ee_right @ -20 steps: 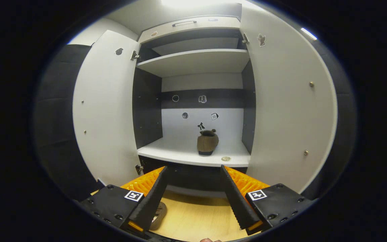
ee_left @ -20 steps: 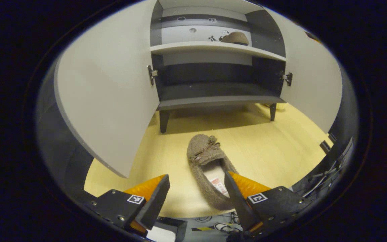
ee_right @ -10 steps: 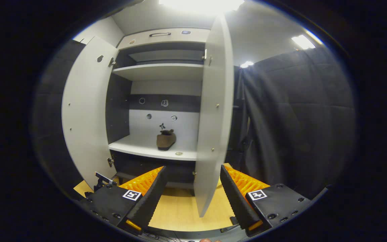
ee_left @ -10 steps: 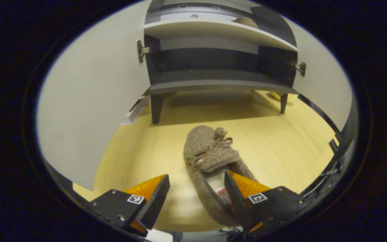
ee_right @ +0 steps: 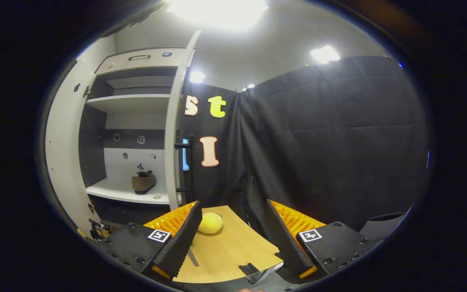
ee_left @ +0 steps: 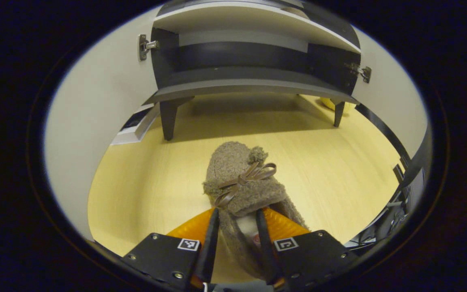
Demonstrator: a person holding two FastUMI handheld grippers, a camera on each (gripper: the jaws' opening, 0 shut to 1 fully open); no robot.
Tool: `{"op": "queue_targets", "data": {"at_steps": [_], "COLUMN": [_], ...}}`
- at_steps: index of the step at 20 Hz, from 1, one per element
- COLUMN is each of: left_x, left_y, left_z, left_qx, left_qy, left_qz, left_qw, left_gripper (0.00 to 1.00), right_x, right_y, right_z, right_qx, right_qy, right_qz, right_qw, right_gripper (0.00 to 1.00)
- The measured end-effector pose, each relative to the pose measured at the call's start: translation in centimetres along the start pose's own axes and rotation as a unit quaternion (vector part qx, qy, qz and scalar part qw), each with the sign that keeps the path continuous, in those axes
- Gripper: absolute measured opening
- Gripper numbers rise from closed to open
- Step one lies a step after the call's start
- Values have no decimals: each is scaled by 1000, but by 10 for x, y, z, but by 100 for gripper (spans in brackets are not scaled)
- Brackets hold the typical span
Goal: Grab one shoe with the right hand and put it into the shoe cabinet, grab the other shoe with the left hand and put it into the shoe cabinet; then close the right door with the right hand and the left door with the left hand.
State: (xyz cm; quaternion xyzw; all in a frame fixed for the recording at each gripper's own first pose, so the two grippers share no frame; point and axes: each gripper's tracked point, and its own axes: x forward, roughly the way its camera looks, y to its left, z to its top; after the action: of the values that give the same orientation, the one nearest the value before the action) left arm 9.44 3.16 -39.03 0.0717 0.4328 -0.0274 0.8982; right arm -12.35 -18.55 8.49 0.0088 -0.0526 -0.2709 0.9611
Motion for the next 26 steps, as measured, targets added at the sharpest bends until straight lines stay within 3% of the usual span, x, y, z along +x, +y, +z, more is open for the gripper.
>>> {"op": "queue_targets", "data": {"at_steps": [1,4,5,8,11,12,13,16,26], "left_x": [3,3,0,-2,-22,-30,-43,-82,-167], "left_y": [0,7,4,2,11,11,9,0,22], "left_z": [1,8,10,19,40,49,57,86,191], "left_qx": [-21,-63,-85,-120,-99,-95,-94,-104,-120], "left_qy": [11,15,23,30,13,5,-4,-37,-144], "left_qz": [2,29,26,27,36,37,38,34,27], "left_qw": [1000,997,996,992,994,995,995,993,982], "left_gripper": [17,17,2,2,2,2,2,2,1], "right_x": [5,24,32,55,74,83,88,104,141], "right_y": [-8,-28,-32,-47,-62,-66,-70,-79,-65], "right_z": [-3,-16,-23,-29,-25,-22,-22,-19,-27], "right_qx": [7,24,27,23,11,9,8,6,25], "right_qy": [3,12,16,17,3,-1,-4,-10,-4], "right_qz": [-9,-27,-28,-27,-31,-31,-32,-36,-5], "right_qw": [1000,999,999,999,999,999,999,999,1000], "right_gripper": [99,97,98,97,93,97,93,97,97]}}
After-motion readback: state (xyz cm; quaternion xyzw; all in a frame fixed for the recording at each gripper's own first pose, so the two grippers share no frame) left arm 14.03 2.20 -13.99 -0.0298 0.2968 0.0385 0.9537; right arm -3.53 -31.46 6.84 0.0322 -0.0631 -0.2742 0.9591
